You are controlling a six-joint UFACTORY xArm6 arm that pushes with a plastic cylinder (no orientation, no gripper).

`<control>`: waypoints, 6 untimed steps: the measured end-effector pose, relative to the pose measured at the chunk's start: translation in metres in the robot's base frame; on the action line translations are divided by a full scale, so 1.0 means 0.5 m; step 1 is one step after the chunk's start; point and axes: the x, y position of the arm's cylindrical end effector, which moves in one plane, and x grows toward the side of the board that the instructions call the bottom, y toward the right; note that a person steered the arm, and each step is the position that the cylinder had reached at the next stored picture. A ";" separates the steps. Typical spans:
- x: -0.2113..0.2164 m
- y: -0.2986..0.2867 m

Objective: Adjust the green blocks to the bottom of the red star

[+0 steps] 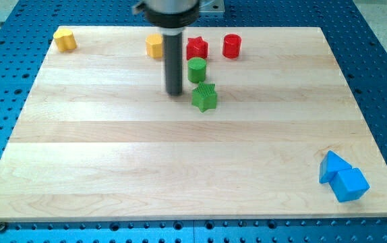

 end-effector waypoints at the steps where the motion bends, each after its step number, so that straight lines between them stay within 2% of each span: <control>1: 0.078 0.016; 2: 0.110 0.102; 3: 0.146 0.126; 4: 0.136 0.198; 5: 0.081 0.262; 6: 0.053 0.251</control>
